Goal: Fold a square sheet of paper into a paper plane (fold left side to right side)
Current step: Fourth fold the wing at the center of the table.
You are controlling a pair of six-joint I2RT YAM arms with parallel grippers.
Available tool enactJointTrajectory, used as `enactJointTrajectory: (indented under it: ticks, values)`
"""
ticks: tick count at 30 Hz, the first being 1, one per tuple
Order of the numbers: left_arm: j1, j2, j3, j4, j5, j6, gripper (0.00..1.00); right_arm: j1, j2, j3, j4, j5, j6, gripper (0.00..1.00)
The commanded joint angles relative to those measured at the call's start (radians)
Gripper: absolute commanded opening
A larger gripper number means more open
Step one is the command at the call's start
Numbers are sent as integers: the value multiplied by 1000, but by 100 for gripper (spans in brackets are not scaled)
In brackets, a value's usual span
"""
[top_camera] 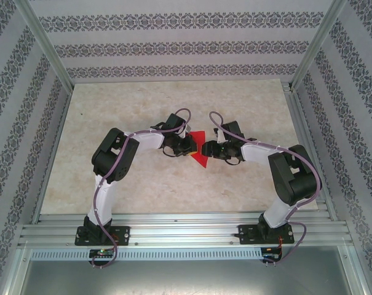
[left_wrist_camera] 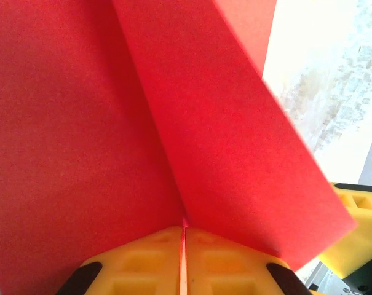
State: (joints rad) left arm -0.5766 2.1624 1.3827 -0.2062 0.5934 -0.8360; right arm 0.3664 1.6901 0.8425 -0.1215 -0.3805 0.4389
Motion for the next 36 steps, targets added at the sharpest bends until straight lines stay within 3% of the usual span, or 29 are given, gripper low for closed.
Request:
enactJointTrajectory:
  ticks: [1, 8, 26, 36]
  values:
    - [-14, 28, 9, -2, -15, 7, 12, 14, 21, -5, 36, -26, 13, 58]
    - [-13, 25, 10, -6, -17, 9, 12, 29, 51, -5, 50, -33, 19, 62]
    - [-12, 24, 17, -13, -21, 9, 12, 112, 93, 40, -10, 34, -32, 34]
    - [-13, 24, 15, -16, -22, 14, 15, 103, 94, 41, -1, 32, -43, 17]
